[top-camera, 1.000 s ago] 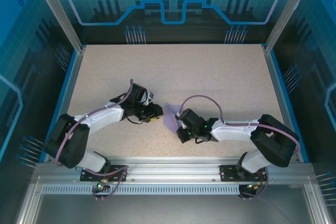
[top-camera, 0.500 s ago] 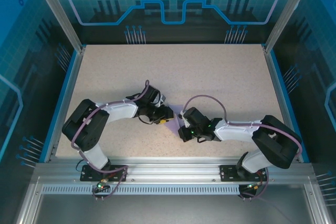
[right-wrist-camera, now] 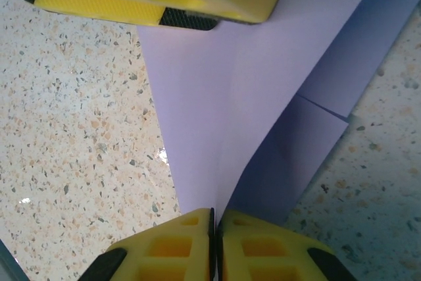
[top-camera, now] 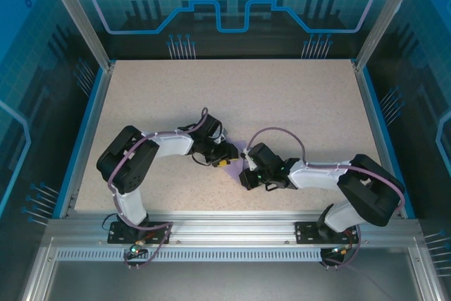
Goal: Fold a paper plane with a square sheet of paper (fold left side to right side)
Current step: Fourth fold the wing at the center of the table.
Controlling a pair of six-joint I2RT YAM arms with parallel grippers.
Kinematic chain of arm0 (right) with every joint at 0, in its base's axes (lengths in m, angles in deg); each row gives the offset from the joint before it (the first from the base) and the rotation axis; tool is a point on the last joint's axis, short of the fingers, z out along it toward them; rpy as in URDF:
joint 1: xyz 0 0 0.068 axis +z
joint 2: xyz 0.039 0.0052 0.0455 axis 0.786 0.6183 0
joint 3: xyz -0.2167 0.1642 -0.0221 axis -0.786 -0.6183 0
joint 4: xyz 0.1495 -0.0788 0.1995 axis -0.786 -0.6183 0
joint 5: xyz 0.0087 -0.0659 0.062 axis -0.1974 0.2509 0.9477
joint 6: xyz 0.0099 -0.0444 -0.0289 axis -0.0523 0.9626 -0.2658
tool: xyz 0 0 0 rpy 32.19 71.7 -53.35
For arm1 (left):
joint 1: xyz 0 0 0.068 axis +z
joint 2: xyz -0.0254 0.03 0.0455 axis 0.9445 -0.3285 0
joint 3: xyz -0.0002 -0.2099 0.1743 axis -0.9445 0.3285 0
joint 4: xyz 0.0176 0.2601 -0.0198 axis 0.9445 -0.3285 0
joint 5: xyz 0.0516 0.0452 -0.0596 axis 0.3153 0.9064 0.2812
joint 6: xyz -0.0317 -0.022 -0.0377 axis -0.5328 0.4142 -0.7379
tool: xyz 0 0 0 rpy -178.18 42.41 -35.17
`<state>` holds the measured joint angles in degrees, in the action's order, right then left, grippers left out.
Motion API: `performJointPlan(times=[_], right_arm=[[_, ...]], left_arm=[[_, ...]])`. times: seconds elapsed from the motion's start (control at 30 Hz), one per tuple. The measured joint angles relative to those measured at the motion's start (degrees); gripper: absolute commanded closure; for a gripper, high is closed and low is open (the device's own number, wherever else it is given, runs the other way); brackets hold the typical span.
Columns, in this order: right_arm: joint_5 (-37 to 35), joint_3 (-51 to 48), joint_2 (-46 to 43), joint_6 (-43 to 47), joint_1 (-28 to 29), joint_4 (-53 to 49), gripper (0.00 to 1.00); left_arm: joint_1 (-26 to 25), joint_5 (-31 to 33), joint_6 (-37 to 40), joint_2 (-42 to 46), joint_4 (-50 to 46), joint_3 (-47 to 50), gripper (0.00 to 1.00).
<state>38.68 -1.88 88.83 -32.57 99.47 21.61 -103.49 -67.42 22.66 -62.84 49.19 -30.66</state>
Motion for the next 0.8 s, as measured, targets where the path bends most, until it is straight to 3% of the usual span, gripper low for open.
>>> performJointPlan(times=[0.4, 0.57, 0.7, 0.8], right_arm=[[2.1, 0.0, 1.0, 0.0, -0.9, 0.5, 0.81], [3.8, 0.0, -0.8, 0.0, -1.8, 0.2, 0.69], [7.0, 0.0, -5.1, 0.2, -5.3, 0.0, 0.58], [10.3, 0.0, -7.5, 0.2, -9.4, 0.3, 0.57]], left_arm=[[-0.2, 0.7, 0.0, -0.6, -1.9, -1.2, 0.54], [-0.2, 0.9, 0.0, -0.8, -2.3, -1.6, 0.54], [-0.2, 0.9, 0.0, -0.8, -2.5, -1.6, 0.54], [-0.2, 0.9, 0.0, -0.8, -2.5, -1.7, 0.54]])
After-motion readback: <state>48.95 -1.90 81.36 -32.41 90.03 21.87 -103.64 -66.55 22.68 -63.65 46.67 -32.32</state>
